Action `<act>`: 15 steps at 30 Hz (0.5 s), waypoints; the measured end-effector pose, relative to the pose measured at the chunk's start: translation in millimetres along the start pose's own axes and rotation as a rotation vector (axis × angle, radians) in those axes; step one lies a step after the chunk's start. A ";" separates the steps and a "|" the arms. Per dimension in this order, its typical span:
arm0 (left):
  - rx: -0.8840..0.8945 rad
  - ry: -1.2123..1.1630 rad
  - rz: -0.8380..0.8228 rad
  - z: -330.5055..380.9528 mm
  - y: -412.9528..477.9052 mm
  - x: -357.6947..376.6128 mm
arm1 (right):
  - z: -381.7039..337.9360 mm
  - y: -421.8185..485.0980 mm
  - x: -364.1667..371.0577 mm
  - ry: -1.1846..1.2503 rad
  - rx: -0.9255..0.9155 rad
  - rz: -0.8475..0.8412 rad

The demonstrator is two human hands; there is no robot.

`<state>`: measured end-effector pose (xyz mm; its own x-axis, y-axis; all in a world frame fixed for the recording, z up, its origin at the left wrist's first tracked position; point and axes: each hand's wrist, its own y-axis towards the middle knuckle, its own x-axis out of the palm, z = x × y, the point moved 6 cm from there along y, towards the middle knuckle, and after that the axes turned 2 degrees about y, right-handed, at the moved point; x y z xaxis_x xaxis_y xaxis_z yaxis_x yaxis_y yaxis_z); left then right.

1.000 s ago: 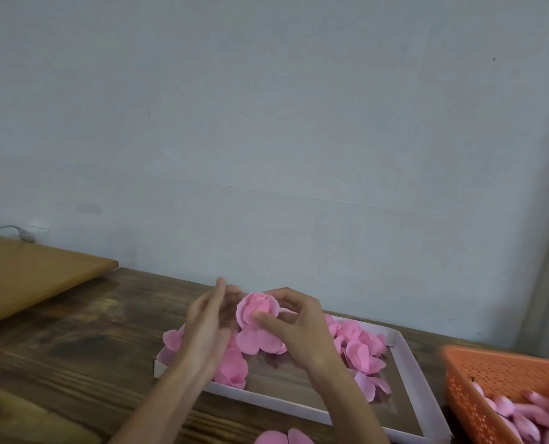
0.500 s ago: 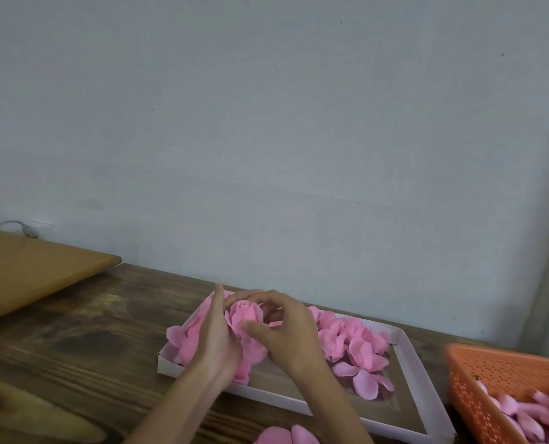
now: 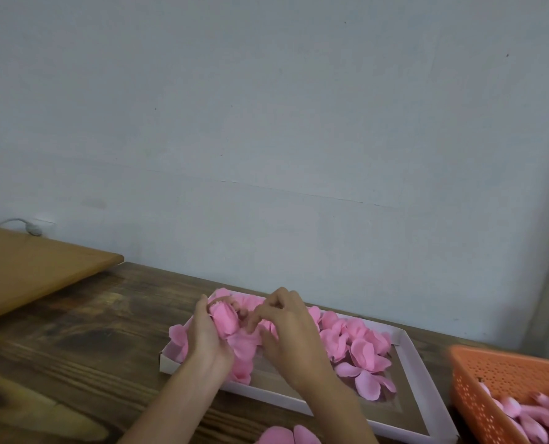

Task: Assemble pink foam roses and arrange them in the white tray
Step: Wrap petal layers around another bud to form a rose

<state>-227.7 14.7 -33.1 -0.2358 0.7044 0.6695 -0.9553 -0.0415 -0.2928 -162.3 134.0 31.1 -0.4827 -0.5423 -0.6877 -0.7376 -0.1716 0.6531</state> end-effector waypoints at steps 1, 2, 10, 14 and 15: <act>-0.013 -0.021 0.001 -0.1 2.7 -2.0 | -0.4 -0.7 0.0 0.014 -0.027 -0.023; -0.022 -0.027 -0.008 0.6 4.3 -4.0 | -0.6 -1.5 0.5 0.032 -0.049 -0.045; -0.165 -0.171 -0.049 -2.8 10.7 -4.8 | 11.7 -5.7 11.1 0.071 -0.030 -0.151; -0.083 -0.163 -0.023 -3.2 8.1 -7.2 | 20.7 -8.8 22.0 0.418 0.304 -0.266; -0.044 -0.187 -0.023 -2.6 7.6 -5.0 | 20.8 -10.4 26.3 0.497 0.355 -0.293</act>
<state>-233.3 12.8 -40.5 -0.2467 0.5610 0.7902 -0.9531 0.0071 -0.3026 -177.2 138.6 -0.4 -0.0273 -0.8431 -0.5370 -0.9563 -0.1343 0.2595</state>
